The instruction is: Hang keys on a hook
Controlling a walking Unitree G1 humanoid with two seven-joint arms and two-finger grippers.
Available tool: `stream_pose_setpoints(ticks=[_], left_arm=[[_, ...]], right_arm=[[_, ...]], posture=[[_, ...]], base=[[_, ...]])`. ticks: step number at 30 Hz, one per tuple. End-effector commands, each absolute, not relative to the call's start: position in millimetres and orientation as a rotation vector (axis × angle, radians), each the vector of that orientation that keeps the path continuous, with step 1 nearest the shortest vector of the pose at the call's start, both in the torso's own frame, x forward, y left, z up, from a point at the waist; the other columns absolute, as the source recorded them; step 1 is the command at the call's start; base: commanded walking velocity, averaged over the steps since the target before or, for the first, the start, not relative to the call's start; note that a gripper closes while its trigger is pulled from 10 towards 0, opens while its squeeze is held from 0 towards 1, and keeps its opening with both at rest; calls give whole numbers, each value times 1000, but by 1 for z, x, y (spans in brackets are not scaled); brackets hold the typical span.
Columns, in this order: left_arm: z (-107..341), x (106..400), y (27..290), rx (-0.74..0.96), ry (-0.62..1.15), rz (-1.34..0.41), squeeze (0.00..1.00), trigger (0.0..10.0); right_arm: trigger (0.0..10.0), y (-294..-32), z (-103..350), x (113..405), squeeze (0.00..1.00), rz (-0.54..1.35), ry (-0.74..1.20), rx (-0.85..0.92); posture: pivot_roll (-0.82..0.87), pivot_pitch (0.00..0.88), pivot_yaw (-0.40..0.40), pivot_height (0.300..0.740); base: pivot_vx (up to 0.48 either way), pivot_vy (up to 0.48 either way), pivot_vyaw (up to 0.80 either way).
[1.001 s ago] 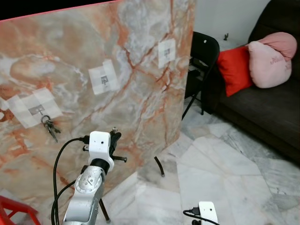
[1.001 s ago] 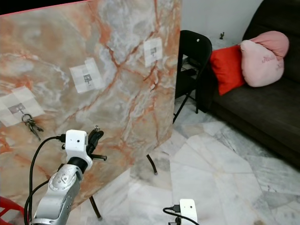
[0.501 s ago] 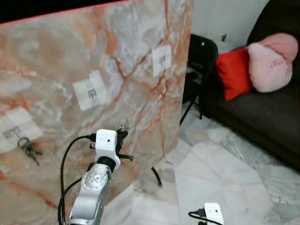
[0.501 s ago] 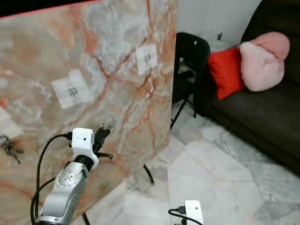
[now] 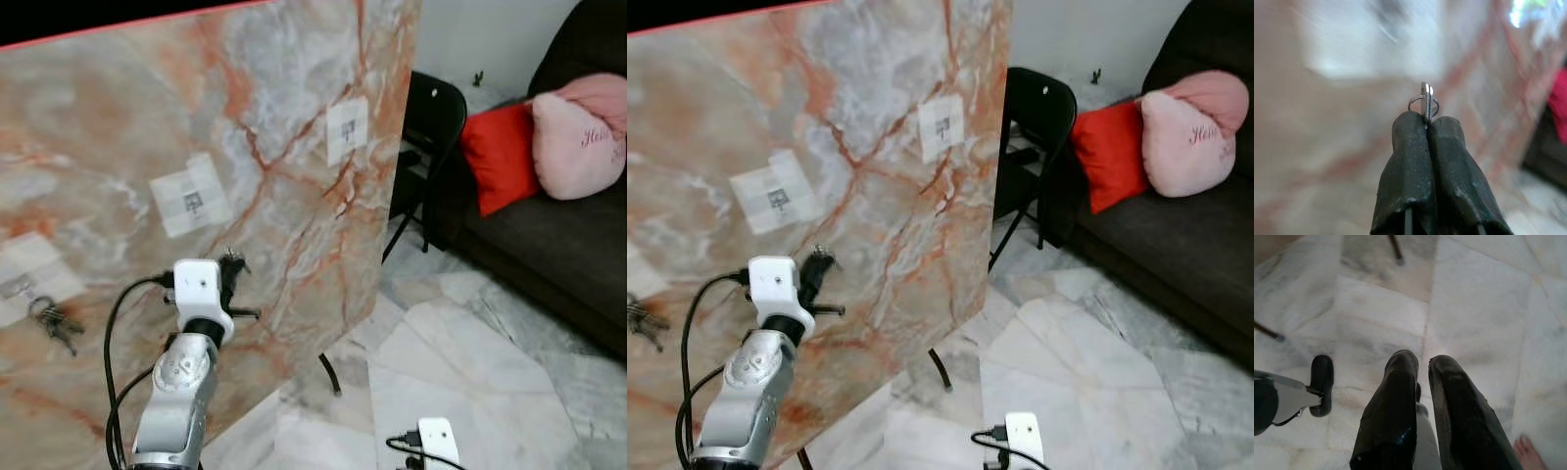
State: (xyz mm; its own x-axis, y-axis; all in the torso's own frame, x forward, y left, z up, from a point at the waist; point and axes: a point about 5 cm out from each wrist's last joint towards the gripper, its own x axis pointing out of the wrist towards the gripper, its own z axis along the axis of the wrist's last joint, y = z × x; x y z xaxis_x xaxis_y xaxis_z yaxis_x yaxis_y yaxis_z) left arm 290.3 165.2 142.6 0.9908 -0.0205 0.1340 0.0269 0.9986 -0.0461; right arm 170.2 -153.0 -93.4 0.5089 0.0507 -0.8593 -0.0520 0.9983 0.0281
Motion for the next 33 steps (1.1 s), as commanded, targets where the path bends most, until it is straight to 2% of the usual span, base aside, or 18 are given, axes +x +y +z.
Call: stream_pose_setpoints(ticks=[1, 5, 16, 27, 33], left_arm=[[151, 291, 169, -57, -155, -2, 0, 10000], [157, 294, 166, -80, -166, -9, 0, 10000], [157, 293, 145, -94, -132, -142, 0, 10000], [169, 312, 129, -54, -156, -162, 0, 10000], [175, 318, 129, -43, -168, -137, 0, 10000]], right_arm=[[10000, -150, -92, 173, 0, 74, 1027, -6], [10000, -149, -93, 172, 0, 65, 1026, 10], [10000, -149, -93, 171, 0, 60, 1035, 15], [10000, -148, -93, 172, 0, 63, 1037, 13], [10000, -147, -93, 172, 0, 60, 1037, 15]], posture=[[21, 0, -18, 740], [21, 0, -17, 740], [22, 0, -16, 740], [15, 0, -14, 740], [14, 0, -11, 740]], base=[[0, 0, 800], [0, 0, 628], [0, 0, 0], [0, 0, 0], [0, 0, 0]])
